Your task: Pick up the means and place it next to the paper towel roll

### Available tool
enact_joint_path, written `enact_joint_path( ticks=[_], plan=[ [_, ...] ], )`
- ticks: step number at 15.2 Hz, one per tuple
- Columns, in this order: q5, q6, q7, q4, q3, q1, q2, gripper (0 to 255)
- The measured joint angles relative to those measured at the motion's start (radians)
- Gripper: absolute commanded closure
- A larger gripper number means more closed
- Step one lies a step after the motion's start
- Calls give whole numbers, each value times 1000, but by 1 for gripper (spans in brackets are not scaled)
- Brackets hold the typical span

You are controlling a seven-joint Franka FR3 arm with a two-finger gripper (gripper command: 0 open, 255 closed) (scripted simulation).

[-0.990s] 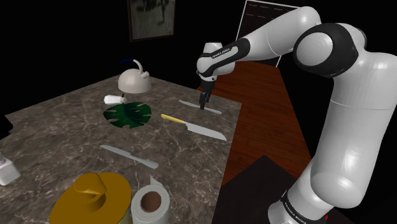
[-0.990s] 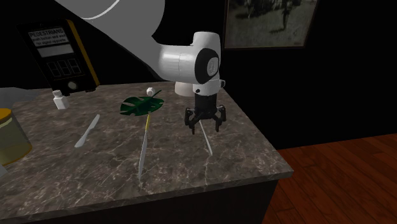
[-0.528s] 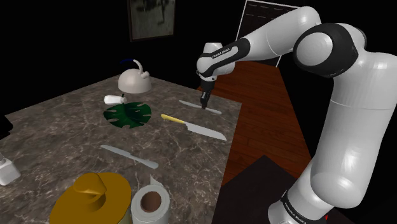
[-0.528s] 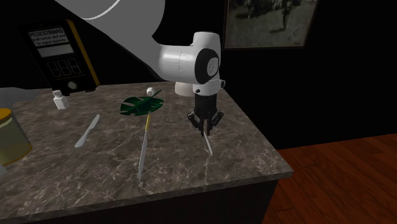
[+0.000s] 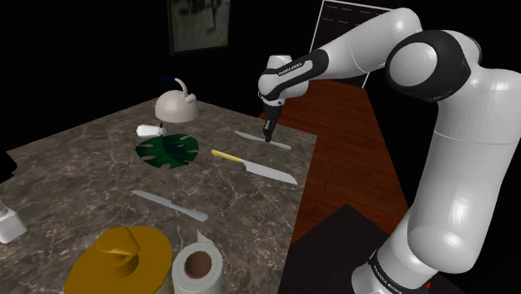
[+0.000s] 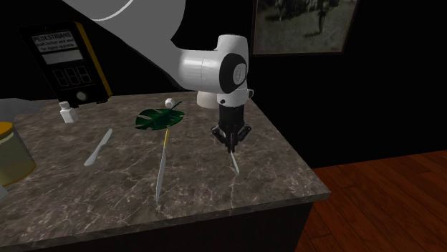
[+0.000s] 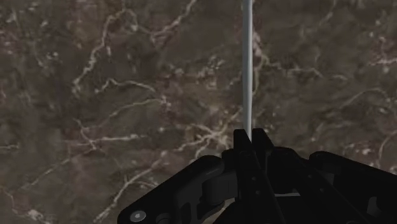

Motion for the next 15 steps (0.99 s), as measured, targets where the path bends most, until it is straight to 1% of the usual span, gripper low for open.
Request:
enact_joint_path(
  ticks=[9,15],
  plan=[
    [-11,-97,5,45,-4,3,-54,255],
    [-15,-175,7,105,-5,4,-72,255]
  ],
)
